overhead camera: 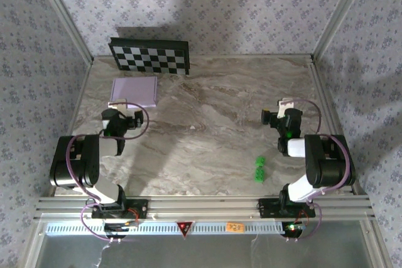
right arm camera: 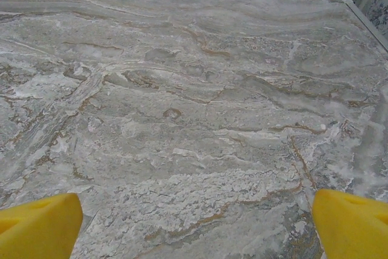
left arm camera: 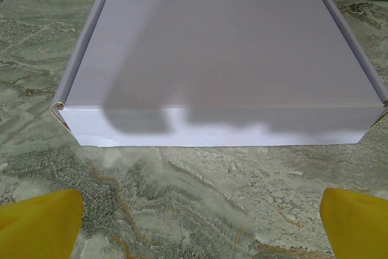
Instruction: Fold the paper box
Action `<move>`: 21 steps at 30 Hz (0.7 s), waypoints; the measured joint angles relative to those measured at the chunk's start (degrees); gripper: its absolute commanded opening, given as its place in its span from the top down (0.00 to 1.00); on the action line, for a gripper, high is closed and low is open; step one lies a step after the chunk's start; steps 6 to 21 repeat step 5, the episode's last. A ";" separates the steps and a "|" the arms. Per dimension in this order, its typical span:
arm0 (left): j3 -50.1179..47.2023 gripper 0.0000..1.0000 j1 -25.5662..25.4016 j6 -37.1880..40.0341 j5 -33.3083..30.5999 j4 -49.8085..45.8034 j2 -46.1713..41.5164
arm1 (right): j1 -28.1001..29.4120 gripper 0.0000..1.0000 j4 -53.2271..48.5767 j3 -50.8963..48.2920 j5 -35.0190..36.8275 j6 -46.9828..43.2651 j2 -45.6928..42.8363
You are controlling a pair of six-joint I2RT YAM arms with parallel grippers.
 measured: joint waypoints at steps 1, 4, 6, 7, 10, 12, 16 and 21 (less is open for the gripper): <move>0.00 0.00 0.00 0.00 0.00 0.00 0.00 | 0.00 0.01 0.00 0.00 -0.02 0.00 0.00; 0.00 0.00 0.00 0.00 0.00 0.00 0.00 | 0.04 0.01 0.02 0.00 0.02 0.02 0.00; 0.00 0.00 0.00 0.00 0.00 0.00 0.00 | 0.04 0.01 0.46 -0.22 0.13 0.00 0.00; 0.00 0.00 0.00 0.00 0.00 0.00 0.00 | 0.04 0.01 0.46 -0.22 0.13 0.00 0.00; 0.00 0.00 0.00 0.00 0.00 0.00 0.00 | 0.04 0.01 0.46 -0.22 0.13 0.00 0.00; 0.00 0.00 0.00 0.00 0.00 0.00 0.00 | 0.04 0.01 0.46 -0.22 0.13 0.00 0.00; 0.00 0.00 0.00 0.00 0.00 0.00 0.00 | 0.04 0.01 0.46 -0.22 0.13 0.00 0.00; 0.00 0.00 0.00 0.00 0.00 0.00 0.00 | 0.04 0.01 0.46 -0.22 0.13 0.00 0.00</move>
